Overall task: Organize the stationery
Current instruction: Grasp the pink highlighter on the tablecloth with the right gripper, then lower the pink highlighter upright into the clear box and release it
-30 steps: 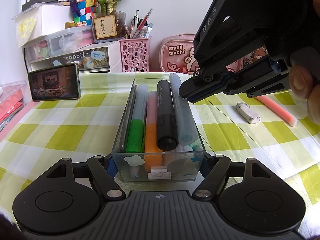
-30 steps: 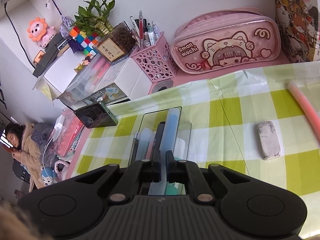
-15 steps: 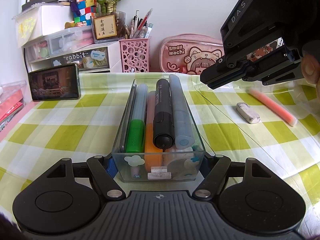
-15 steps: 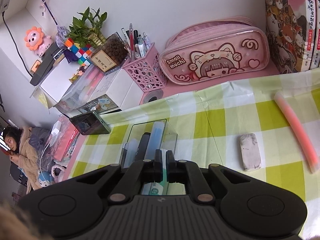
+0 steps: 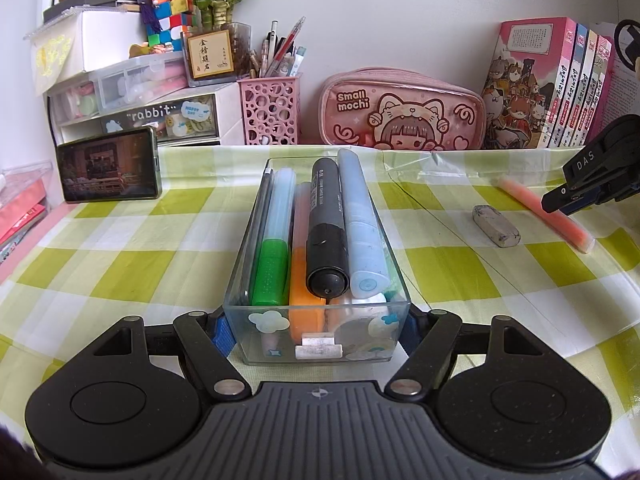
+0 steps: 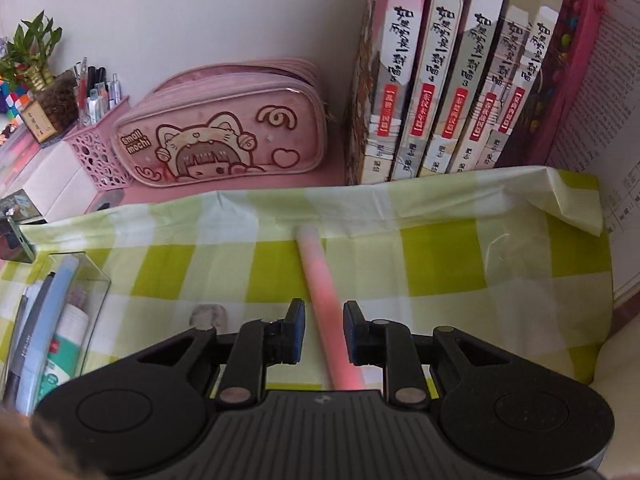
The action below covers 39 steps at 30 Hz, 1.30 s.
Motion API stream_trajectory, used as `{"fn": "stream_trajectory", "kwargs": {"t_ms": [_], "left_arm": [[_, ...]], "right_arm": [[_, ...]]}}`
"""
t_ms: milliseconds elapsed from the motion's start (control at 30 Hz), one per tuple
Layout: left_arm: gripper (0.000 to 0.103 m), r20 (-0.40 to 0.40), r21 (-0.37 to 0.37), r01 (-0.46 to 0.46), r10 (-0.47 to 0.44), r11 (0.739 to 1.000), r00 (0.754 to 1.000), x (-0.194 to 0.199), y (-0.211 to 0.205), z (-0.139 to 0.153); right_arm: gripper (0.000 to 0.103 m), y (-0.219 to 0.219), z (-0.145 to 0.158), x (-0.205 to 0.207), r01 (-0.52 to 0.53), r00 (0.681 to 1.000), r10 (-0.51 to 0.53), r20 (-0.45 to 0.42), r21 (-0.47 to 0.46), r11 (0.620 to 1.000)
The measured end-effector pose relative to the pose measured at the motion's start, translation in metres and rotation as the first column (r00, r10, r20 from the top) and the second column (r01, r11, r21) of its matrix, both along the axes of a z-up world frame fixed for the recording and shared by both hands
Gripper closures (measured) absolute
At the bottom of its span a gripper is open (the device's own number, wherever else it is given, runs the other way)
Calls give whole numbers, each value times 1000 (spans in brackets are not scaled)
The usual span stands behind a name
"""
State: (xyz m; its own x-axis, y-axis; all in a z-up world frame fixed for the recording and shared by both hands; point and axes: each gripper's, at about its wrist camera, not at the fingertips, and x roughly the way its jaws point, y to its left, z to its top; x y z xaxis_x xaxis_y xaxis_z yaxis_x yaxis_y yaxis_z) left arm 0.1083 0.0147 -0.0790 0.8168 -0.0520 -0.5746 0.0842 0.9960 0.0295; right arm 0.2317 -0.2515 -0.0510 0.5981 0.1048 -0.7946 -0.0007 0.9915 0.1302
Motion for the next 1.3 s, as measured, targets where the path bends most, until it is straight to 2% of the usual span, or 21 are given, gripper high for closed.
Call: {"fn": "stream_trajectory", "kwargs": {"t_ms": [133,233,433,633,833,933,1033,1167,1200,1300], "left_arm": [[30,0,0,0,0,1000,1000,0,0,0],[30,0,0,0,0,1000,1000,0,0,0],[30,0,0,0,0,1000,1000,0,0,0],[30,-1,-7,-3,3,1000,1000,0,0,0],[30,-1,2,-10,10,1000,1000,0,-2,1],[30,0,1,-10,10,1000,1000,1,-1,1],[30,0,-1,-8,8,1000,1000,0,-1,1],[30,0,-2,-5,5,1000,1000,0,0,1],[30,0,-2,-5,5,1000,1000,0,0,1],[30,0,-4,-4,4,1000,1000,1,0,1]], "right_arm": [[62,7,-10,5,-41,999,41,-2,-66,997],[63,12,-11,7,-39,999,39,5,-81,996],[65,11,-11,5,10,1000,-10,3,37,999],[65,14,0,-9,36,999,-40,26,161,986],[65,38,23,-24,-19,999,4,44,360,933],[65,56,29,-25,-56,998,50,25,453,890],[65,77,28,-23,-65,996,90,-20,537,841],[65,105,24,-15,-32,981,150,-124,659,752],[65,112,24,-13,-22,978,154,-142,661,750],[65,127,28,-10,-18,975,153,-159,633,774]]}}
